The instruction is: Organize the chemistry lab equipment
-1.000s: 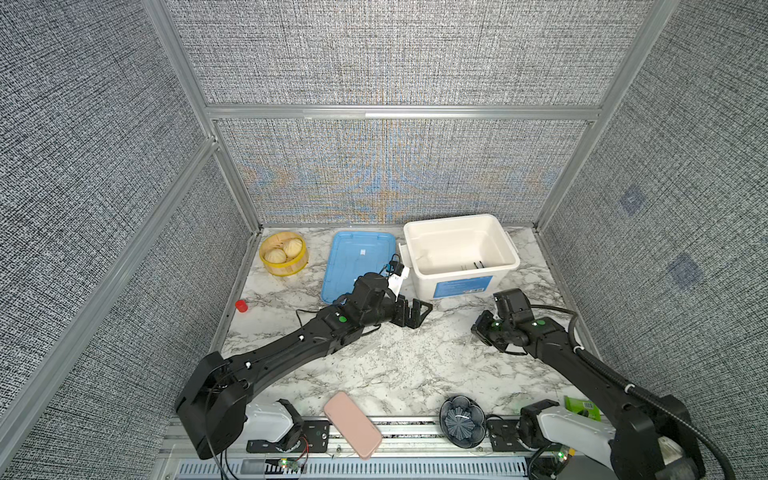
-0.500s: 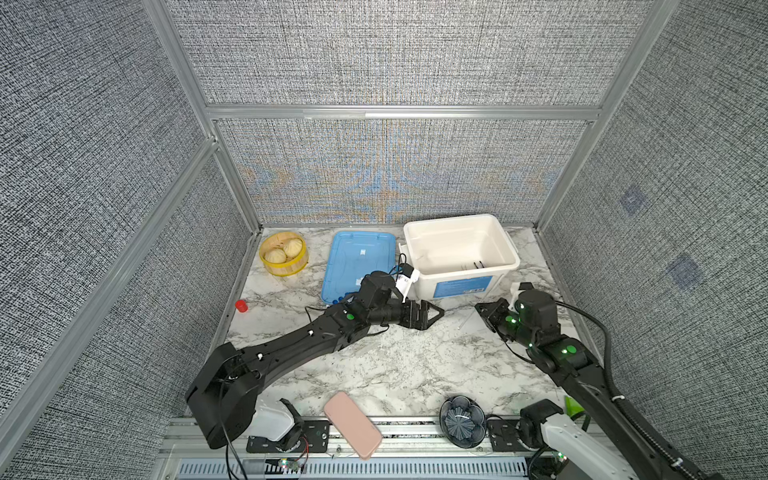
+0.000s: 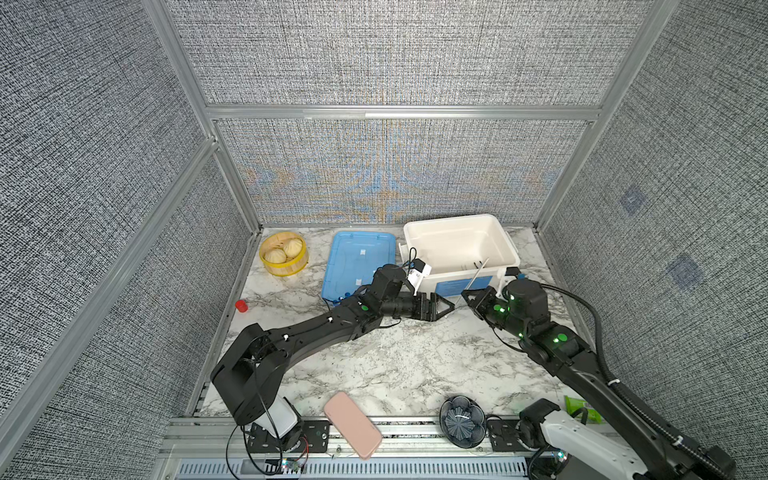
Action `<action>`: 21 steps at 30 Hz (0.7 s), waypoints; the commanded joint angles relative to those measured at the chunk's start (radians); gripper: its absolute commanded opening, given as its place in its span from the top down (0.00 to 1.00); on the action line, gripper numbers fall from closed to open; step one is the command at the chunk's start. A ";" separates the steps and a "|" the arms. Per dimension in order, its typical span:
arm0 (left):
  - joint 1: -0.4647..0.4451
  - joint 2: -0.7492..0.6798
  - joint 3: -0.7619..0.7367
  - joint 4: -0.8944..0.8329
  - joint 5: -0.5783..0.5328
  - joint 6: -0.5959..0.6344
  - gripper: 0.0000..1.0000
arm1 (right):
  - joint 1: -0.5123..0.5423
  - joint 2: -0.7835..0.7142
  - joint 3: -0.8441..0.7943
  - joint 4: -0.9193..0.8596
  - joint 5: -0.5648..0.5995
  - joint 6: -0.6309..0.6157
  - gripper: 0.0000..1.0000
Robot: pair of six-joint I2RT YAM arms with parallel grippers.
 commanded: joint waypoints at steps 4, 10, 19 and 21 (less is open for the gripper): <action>-0.001 0.012 -0.012 0.082 0.044 -0.014 0.21 | 0.014 0.034 0.025 0.052 0.008 -0.007 1.00; 0.000 0.029 -0.008 0.112 0.071 -0.022 0.34 | 0.037 0.076 0.034 0.082 0.008 0.005 1.00; 0.001 0.026 -0.029 0.127 0.066 -0.038 0.54 | 0.083 0.103 0.054 0.109 0.025 0.004 1.00; 0.000 0.023 -0.030 0.125 0.064 -0.034 0.62 | 0.093 0.105 0.058 0.107 0.033 0.000 1.00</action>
